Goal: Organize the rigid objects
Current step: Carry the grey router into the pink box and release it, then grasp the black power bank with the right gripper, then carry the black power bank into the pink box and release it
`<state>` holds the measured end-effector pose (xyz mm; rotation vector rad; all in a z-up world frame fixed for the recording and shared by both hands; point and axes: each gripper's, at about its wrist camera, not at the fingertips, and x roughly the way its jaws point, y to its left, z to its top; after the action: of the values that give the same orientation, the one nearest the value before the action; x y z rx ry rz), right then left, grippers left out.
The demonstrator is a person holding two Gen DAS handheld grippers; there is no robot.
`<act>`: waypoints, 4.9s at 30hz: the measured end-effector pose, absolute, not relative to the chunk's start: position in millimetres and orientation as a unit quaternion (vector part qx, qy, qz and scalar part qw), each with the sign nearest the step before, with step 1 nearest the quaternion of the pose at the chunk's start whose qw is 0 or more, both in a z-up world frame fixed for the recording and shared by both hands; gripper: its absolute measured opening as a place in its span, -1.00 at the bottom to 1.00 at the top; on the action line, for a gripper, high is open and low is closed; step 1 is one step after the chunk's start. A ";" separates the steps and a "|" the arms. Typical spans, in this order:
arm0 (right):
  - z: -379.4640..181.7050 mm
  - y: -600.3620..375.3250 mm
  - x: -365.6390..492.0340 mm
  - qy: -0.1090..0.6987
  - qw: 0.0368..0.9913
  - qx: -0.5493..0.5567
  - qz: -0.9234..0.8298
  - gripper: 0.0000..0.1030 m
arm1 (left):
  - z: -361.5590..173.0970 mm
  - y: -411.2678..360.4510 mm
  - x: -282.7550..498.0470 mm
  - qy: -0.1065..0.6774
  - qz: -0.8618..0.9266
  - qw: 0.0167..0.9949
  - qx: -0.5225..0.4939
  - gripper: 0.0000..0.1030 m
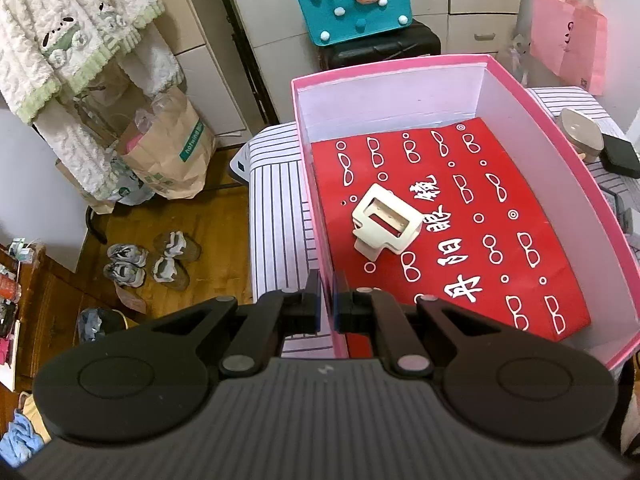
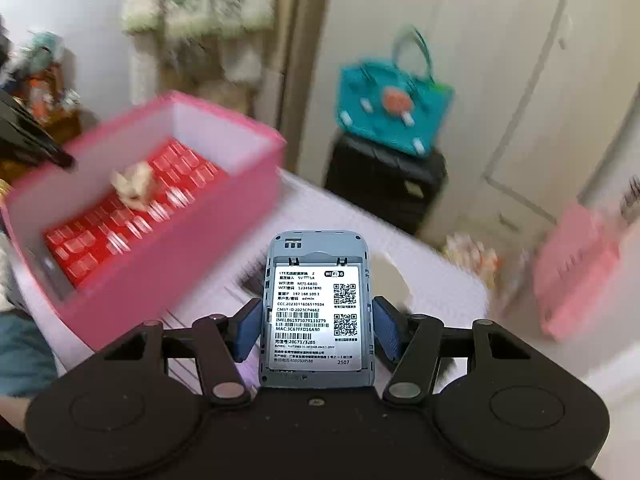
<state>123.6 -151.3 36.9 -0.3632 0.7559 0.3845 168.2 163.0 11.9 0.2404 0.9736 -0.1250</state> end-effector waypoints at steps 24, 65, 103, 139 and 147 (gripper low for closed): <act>4.2 54.1 161.2 0.401 0.759 -0.265 0.439 0.24 | 10.3 179.2 167.5 0.458 -0.094 0.881 0.076 -0.90; 45.5 0.6 125.4 0.351 0.790 -0.334 0.376 0.34 | 5.8 166.0 166.4 0.466 -0.063 0.877 0.097 -0.91; -98.8 -277.1 225.8 0.399 0.873 -0.155 0.233 0.77 | 11.4 151.7 177.3 0.478 0.009 0.874 0.085 -0.93; 56.6 -111.4 172.4 0.391 0.847 -0.092 0.349 0.31 | 17.1 161.9 170.4 0.496 -0.061 0.859 0.110 -0.92; 21.4 0.4 226.8 0.420 0.816 -0.204 0.340 0.31 | 17.4 166.2 164.7 0.482 -0.071 0.867 0.107 -0.92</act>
<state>226.8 0.4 21.4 -0.4354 0.8951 0.7245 164.7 166.2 17.4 0.2243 1.0088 -0.1477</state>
